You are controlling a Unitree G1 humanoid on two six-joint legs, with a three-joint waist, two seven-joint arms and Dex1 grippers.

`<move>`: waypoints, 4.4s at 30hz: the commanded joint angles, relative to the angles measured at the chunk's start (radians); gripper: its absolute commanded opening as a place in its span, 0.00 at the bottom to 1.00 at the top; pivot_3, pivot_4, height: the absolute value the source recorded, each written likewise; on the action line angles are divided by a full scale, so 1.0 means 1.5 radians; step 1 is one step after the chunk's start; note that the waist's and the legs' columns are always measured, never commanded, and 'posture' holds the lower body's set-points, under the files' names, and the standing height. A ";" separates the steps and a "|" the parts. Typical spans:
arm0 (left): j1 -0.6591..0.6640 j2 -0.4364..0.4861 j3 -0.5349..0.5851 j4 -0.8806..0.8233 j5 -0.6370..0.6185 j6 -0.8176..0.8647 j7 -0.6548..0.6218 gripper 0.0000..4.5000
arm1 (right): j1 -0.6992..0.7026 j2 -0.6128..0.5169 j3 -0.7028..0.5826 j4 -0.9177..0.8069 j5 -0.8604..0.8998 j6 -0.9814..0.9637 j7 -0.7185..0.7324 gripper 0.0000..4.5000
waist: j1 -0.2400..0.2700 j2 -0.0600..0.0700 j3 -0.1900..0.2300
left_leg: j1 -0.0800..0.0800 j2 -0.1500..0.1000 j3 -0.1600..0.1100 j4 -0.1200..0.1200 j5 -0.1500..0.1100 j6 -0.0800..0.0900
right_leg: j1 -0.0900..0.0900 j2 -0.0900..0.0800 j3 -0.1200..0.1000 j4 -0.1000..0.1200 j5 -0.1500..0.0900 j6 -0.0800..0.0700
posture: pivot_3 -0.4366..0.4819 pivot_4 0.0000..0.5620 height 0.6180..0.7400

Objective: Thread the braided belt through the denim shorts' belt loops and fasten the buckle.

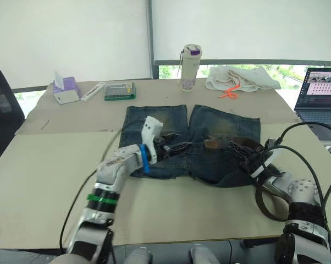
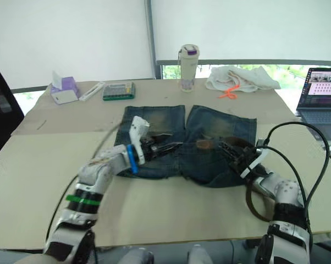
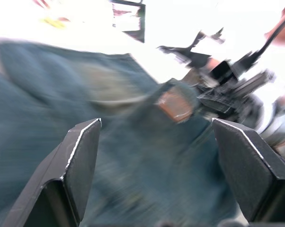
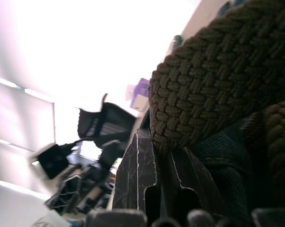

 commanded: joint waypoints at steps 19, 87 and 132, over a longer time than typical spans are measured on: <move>-0.058 -0.189 0.099 0.142 -0.109 0.078 0.105 0.55 | 0.036 0.008 0.005 -0.092 0.035 -0.004 0.020 0.00 | 0.002 0.000 0.000 | 0.000 -0.001 0.000 0.000 0.000 0.000 | 0.000 0.000 0.000 0.000 0.000 0.000 | 0.48 0.27 1.00; 0.127 0.192 0.254 -0.221 -0.312 0.266 0.048 0.00 | 0.192 0.070 0.280 -0.480 -0.094 -0.206 -0.078 0.84 | 0.004 -0.002 -0.001 | 0.000 -0.001 -0.001 -0.002 0.001 -0.002 | -0.001 -0.001 0.000 -0.002 0.001 0.002 | 0.48 0.27 1.00; 0.196 0.294 0.070 -0.265 -0.092 -0.001 -0.036 1.00 | 0.153 0.116 0.122 -0.404 0.062 -0.167 -0.375 0.00 | 0.005 -0.002 -0.001 | 0.000 0.000 0.000 -0.003 0.001 -0.002 | -0.002 -0.001 0.001 -0.003 0.001 0.001 | 0.48 0.27 1.00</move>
